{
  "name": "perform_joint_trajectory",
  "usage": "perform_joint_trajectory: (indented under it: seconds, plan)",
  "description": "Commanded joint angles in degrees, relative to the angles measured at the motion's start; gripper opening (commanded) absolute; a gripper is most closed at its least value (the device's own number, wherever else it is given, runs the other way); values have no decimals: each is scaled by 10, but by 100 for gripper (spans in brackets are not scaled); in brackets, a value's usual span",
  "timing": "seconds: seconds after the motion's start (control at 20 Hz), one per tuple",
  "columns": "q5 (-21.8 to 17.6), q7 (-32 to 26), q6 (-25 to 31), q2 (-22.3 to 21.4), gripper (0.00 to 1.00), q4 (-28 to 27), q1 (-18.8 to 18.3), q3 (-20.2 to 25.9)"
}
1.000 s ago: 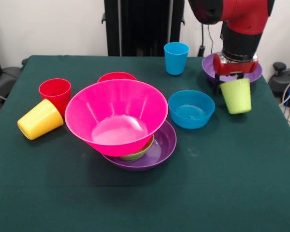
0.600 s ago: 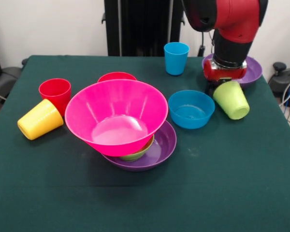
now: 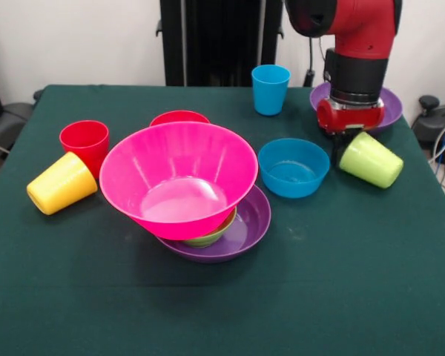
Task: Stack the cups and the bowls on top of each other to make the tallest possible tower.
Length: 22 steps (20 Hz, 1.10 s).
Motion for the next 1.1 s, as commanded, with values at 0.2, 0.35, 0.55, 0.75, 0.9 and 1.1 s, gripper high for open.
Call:
perform_joint_trajectory:
  seconds: [0.2,0.35,0.55,0.75,0.9,1.1]
  plan:
    - [6,53,-58,-3,0,-9,-16,8]
    - [3,38,-37,1,0,-15,-39,31]
    - [7,-5,50,-45,0,22,-101,104]
    - [35,-56,171,-87,0,51,-153,164]
    - [37,-64,197,-102,0,56,-167,179]
    - [28,-50,193,-105,0,52,-173,190]
